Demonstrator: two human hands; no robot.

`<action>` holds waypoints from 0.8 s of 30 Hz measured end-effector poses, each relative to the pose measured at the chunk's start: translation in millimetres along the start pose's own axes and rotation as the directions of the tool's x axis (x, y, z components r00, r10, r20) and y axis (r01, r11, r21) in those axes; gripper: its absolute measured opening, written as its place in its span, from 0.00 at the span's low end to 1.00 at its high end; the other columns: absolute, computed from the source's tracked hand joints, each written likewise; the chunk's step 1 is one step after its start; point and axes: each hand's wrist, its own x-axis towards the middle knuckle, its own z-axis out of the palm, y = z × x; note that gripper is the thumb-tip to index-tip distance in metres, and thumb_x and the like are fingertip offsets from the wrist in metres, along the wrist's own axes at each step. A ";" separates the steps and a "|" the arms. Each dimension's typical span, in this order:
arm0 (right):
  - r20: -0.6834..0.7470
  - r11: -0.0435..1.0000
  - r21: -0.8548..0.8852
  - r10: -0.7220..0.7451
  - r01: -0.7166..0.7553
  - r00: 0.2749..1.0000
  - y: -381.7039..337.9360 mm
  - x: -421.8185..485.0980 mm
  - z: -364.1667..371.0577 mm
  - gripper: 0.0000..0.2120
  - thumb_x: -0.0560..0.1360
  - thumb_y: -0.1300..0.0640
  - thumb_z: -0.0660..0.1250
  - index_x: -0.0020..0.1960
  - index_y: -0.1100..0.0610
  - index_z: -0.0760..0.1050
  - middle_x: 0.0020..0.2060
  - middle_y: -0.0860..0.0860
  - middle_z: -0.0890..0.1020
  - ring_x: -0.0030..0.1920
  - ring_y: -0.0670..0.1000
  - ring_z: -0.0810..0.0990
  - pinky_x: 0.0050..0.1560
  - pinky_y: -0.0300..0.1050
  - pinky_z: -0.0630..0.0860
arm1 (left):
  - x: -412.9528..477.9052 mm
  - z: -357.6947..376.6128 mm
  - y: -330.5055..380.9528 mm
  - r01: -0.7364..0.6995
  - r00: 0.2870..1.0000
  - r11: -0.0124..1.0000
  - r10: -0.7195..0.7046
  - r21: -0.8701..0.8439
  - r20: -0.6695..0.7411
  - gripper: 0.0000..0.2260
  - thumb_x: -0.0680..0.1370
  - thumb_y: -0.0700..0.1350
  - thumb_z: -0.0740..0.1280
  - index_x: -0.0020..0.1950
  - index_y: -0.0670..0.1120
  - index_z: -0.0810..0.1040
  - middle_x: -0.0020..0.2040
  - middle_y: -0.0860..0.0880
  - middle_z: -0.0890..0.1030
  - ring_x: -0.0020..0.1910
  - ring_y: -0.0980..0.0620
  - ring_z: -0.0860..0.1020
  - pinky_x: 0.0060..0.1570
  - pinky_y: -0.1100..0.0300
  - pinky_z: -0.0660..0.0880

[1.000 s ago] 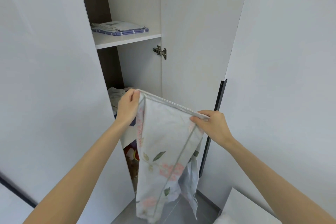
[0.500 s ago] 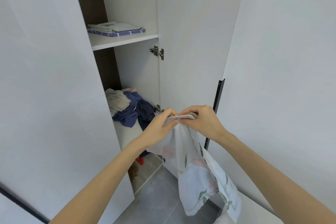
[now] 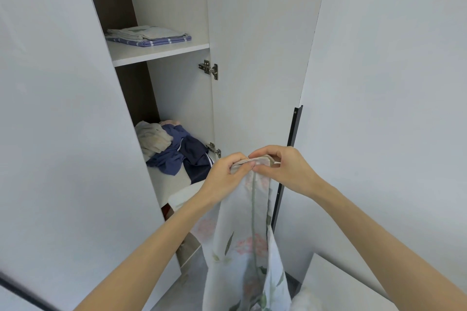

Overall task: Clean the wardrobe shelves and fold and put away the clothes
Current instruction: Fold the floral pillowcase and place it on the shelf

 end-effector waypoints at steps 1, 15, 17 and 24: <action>0.007 1.000 -0.003 -0.004 0.004 1.000 0.8 -0.1 0.4 0.07 0.74 0.58 0.72 0.53 0.52 0.82 0.43 0.43 0.84 0.43 0.44 0.80 0.46 0.37 0.76 | 0.7 -0.6 -1.4 0.005 1.000 1.000 -0.005 0.001 -0.008 0.11 0.79 0.45 0.67 0.36 0.50 0.75 0.30 0.58 0.73 0.31 0.61 0.69 0.34 0.68 0.63; -0.113 0.771 -0.636 -0.142 0.038 0.983 -10.5 10.2 -21.8 0.06 0.80 0.53 0.59 0.56 0.46 0.70 0.46 0.45 0.81 0.44 0.49 0.77 0.42 0.47 0.73 | -16.5 -23.5 -39.2 0.054 0.973 0.976 -0.099 0.212 0.208 0.12 0.78 0.53 0.67 0.53 0.46 0.79 0.45 0.55 0.82 0.34 0.63 0.73 0.35 0.68 0.67; -0.257 0.851 -0.525 -0.142 -0.015 0.956 -6.8 13.2 -27.8 0.07 0.81 0.57 0.58 0.56 0.49 0.71 0.43 0.46 0.84 0.40 0.51 0.79 0.42 0.48 0.75 | -20.3 -27.1 -62.4 0.067 0.955 0.932 -0.164 0.357 0.247 0.15 0.78 0.54 0.66 0.46 0.41 0.76 0.34 0.50 0.78 0.29 0.57 0.68 0.32 0.62 0.63; -0.477 0.998 0.058 0.021 0.008 0.879 17.0 6.8 -39.2 0.08 0.79 0.66 0.61 0.54 0.58 0.76 0.44 0.53 0.85 0.44 0.49 0.85 0.54 0.43 0.80 | -47.1 -11.2 -109.6 0.100 0.866 0.749 -0.390 0.655 0.313 0.14 0.81 0.53 0.60 0.43 0.43 0.70 0.34 0.50 0.72 0.36 0.47 0.73 0.46 0.54 0.68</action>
